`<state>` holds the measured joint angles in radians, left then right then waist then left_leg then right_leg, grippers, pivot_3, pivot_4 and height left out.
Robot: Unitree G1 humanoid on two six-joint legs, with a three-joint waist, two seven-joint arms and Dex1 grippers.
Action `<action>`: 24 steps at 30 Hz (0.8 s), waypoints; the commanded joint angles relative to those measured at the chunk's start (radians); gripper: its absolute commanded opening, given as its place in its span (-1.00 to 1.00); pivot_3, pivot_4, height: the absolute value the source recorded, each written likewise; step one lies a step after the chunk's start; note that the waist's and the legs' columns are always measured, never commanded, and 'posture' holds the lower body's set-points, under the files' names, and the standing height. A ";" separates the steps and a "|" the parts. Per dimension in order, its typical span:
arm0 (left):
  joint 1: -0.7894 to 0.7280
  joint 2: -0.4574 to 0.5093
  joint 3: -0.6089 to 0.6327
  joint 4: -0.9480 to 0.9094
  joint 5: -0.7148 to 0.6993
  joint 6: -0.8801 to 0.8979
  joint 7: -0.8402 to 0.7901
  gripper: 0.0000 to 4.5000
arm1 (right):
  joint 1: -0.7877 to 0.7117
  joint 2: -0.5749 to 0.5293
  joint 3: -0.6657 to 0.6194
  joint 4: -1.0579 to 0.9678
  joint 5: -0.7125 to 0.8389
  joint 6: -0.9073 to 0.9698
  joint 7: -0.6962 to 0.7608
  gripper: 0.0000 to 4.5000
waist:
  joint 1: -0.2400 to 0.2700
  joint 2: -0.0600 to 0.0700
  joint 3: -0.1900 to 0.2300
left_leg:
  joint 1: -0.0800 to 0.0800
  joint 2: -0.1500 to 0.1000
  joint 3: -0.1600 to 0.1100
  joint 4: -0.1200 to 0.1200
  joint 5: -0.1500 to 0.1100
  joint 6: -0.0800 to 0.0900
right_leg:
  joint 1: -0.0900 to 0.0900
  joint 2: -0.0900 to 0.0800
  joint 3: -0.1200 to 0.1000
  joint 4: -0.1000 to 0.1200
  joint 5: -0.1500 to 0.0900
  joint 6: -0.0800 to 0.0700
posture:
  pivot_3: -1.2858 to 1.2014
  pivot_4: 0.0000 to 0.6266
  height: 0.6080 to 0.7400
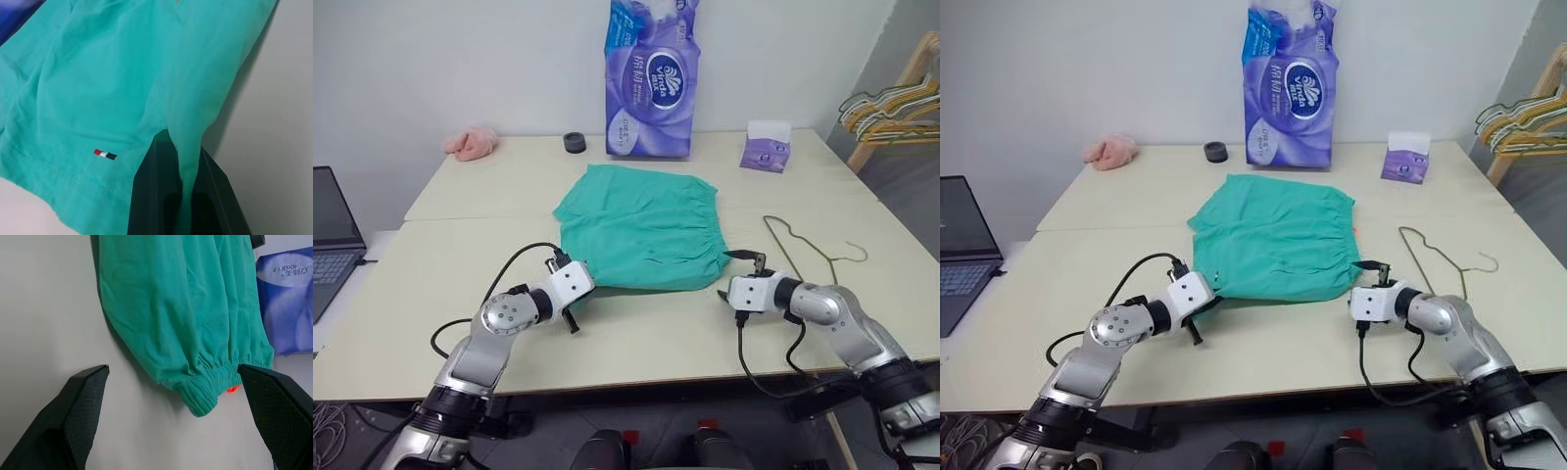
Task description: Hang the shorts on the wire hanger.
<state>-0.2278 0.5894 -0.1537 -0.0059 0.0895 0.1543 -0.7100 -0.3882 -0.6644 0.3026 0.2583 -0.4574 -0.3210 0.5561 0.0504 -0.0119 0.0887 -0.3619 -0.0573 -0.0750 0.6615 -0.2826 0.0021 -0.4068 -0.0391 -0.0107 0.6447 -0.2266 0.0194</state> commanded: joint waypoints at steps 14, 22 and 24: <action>-0.047 0.006 0.031 -0.017 -0.021 -0.004 0.000 -1.00 | -0.283 0.069 0.169 0.413 -0.233 -0.205 -0.257 0.74 | -0.011 -0.001 -0.002 | 0.001 0.000 0.001 0.000 0.000 -0.001 | 0.000 0.000 0.002 0.001 0.001 -0.001 | 0.10 -0.86 1.00; -0.050 0.003 0.027 -0.010 -0.031 -0.006 -0.015 -1.00 | -0.294 0.064 0.177 0.439 -0.232 -0.240 -0.243 -0.52 | -0.018 -0.002 -0.003 | 0.001 0.000 0.001 0.000 0.000 -0.001 | 0.000 0.000 0.002 0.001 0.001 -0.001 | 0.09 -0.90 1.00; -0.048 0.005 0.024 -0.012 -0.040 0.001 -0.032 -1.00 | -0.293 0.063 0.173 0.438 -0.222 -0.243 -0.232 -0.82 | -0.021 -0.001 -0.003 | 0.001 0.000 0.001 0.000 0.000 -0.001 | 0.000 0.000 0.002 0.001 0.001 -0.001 | 0.09 -0.90 1.00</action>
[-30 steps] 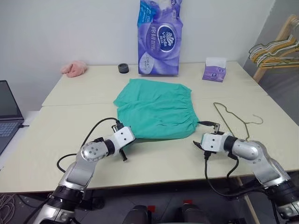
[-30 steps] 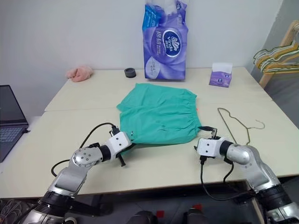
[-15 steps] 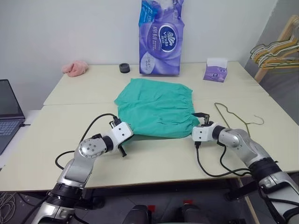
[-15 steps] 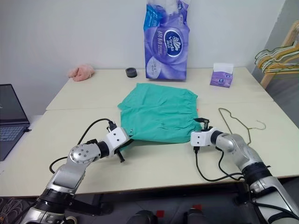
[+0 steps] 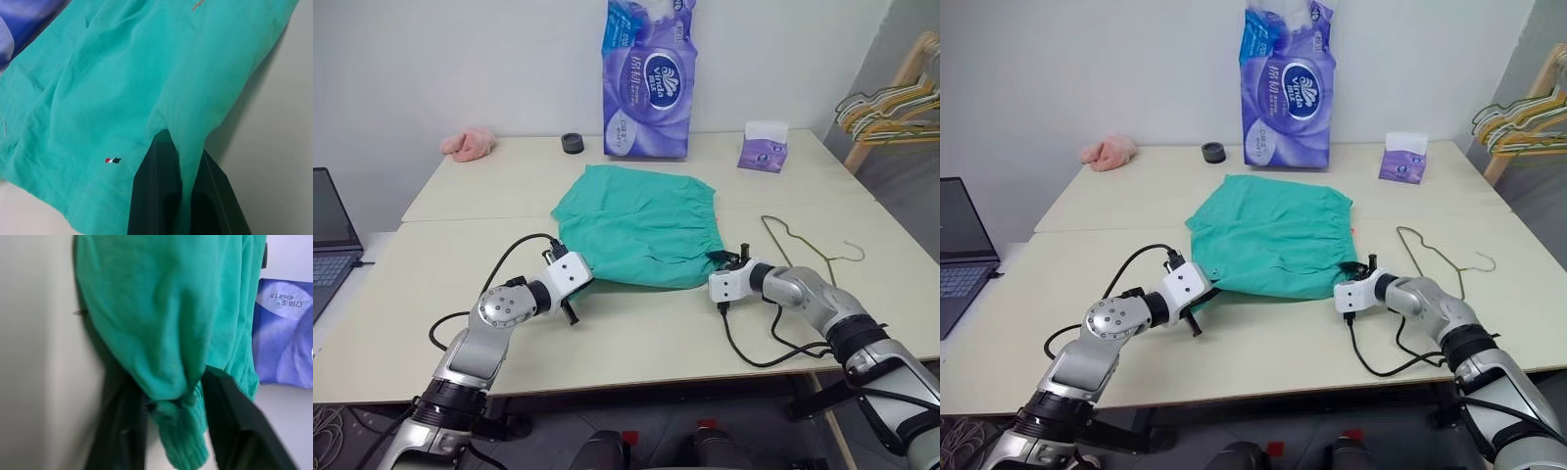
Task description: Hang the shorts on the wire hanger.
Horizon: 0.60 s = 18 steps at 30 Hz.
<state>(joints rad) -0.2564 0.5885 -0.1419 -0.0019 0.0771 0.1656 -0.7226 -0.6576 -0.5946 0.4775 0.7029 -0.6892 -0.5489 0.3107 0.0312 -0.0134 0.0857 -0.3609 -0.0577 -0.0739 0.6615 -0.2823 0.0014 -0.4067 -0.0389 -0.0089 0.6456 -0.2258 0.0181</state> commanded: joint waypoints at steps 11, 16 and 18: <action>0.240 0.266 -0.031 -0.301 -0.287 0.223 -0.464 -1.00 | 0.278 -0.252 -0.089 -0.612 0.394 0.135 0.567 -0.98 | -0.008 0.000 0.000 | -0.001 0.001 0.000 0.001 -0.001 0.001 | 0.000 0.000 0.000 0.000 0.000 0.000 | 0.08 -0.89 1.00; 0.316 0.343 -0.035 -0.433 -0.390 0.330 -0.539 -1.00 | 0.389 -0.356 -0.124 -0.804 0.485 0.239 0.696 -0.98 | -0.006 0.001 0.000 | 0.000 0.001 0.000 0.001 -0.002 0.003 | 0.001 0.000 -0.001 -0.001 -0.004 0.005 | 0.07 -0.88 1.00; 0.325 0.350 -0.041 -0.461 -0.402 0.348 -0.538 -1.00 | 0.424 -0.391 -0.136 -0.863 0.516 0.289 0.743 -0.98 | -0.004 0.001 0.000 | 0.000 0.001 0.000 0.001 -0.002 0.003 | 0.001 0.000 -0.001 0.000 -0.004 0.005 | 0.06 -0.87 1.00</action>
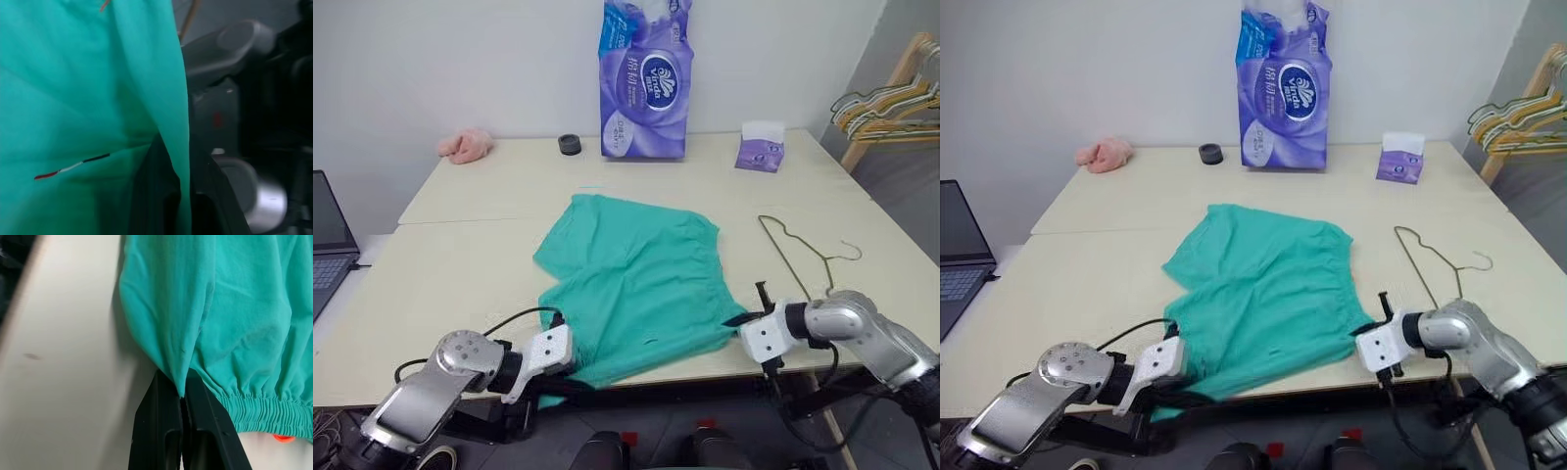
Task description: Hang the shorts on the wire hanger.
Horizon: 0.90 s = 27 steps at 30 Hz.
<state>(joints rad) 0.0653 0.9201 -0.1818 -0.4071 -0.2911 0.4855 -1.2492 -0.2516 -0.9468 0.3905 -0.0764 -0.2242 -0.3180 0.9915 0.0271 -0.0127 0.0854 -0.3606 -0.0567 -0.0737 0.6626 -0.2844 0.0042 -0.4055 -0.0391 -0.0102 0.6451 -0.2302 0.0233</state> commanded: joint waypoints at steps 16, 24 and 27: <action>-0.032 -0.019 -0.029 -0.066 -0.063 0.093 0.016 -0.58 | 0.076 -0.082 -0.065 -0.249 0.088 0.237 0.195 -0.56 | 0.001 0.000 0.000 | 0.000 0.000 0.000 0.000 0.000 0.000 | 0.000 0.000 0.000 0.000 0.000 0.000 | 0.05 -0.86 1.00; -0.026 -0.008 -0.021 -0.114 -0.124 0.149 0.014 0.53 | 0.109 -0.176 -0.181 -0.303 0.194 0.300 0.252 0.68 | -0.002 0.000 0.000 | 0.000 0.000 0.000 0.000 0.000 0.000 | 0.000 0.000 0.000 0.000 0.000 0.000 | 0.04 -0.88 1.00; -0.036 -0.024 0.007 -0.152 -0.204 0.183 0.008 0.93 | 0.127 -0.180 -0.310 -0.290 0.314 0.432 0.247 1.00 | -0.001 0.000 0.000 | 0.000 0.001 0.000 0.000 0.000 -0.001 | 0.000 0.000 0.000 0.000 0.000 0.000 | 0.04 -0.89 1.00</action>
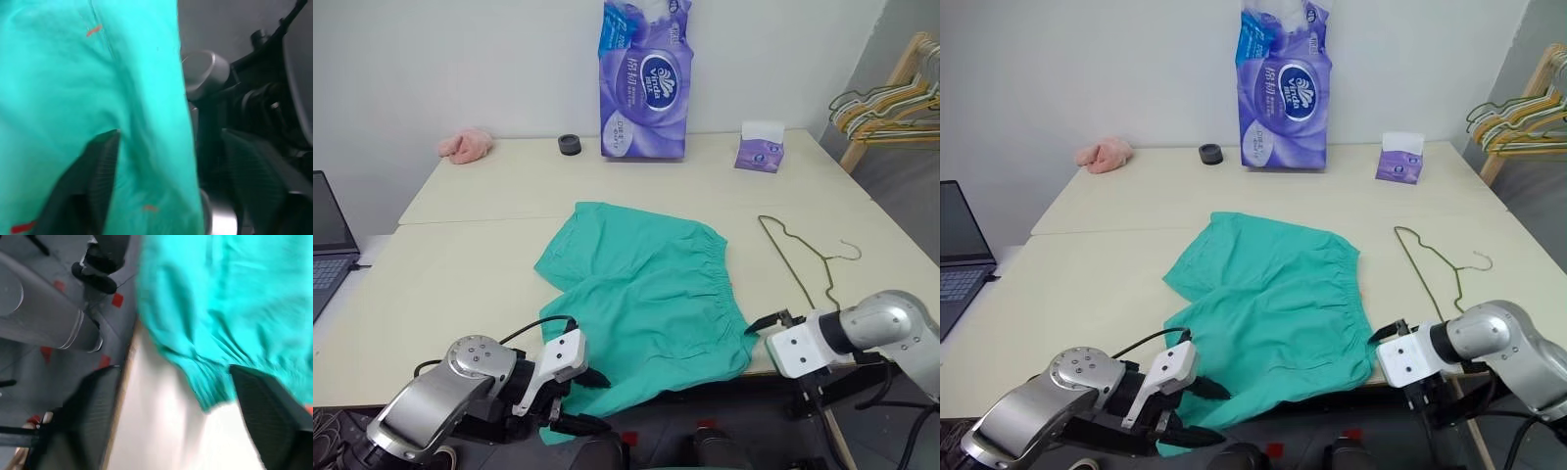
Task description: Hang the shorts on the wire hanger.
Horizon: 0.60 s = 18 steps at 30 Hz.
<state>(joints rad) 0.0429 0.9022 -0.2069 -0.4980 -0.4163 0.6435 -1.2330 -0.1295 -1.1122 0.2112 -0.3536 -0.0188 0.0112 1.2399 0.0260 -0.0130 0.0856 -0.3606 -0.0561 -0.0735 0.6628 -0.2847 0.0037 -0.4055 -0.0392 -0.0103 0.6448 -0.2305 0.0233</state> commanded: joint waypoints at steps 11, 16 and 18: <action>-0.308 -0.327 0.079 0.099 -0.022 -0.039 0.351 0.93 | -0.012 0.309 -0.493 0.192 0.170 0.665 -0.580 1.00 | 0.003 -0.003 -0.003 | 0.000 -0.001 0.000 0.002 0.000 0.000 | 0.001 0.000 0.001 0.000 0.004 -0.004 | 0.01 -0.90 1.00; -0.354 -0.320 0.029 0.169 0.048 -0.122 0.323 0.93 | -0.068 0.382 -0.520 0.365 0.136 0.711 -0.736 1.00 | -0.010 0.006 -0.008 | 0.000 -0.001 0.003 0.001 0.000 -0.001 | 0.000 0.000 0.004 0.000 0.004 -0.005 | -0.01 -0.92 1.00; -0.354 -0.318 0.015 0.177 0.061 -0.141 0.310 0.93 | -0.095 0.395 -0.525 0.438 0.138 0.713 -0.770 1.00 | -0.019 0.008 -0.009 | 0.001 -0.001 0.005 0.000 0.000 -0.001 | 0.000 0.000 0.006 0.000 0.004 -0.005 | -0.01 -0.93 1.00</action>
<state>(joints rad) -0.2958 0.5765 -0.1812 -0.3126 -0.3700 0.5347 -0.9100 -0.1860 -0.7179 -0.2781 0.0558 0.1224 0.7310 0.5086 0.0068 -0.0054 0.0765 -0.3598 -0.0575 -0.0681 0.6629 -0.2845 0.0033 -0.4060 -0.0391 -0.0040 0.6452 -0.2265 0.0181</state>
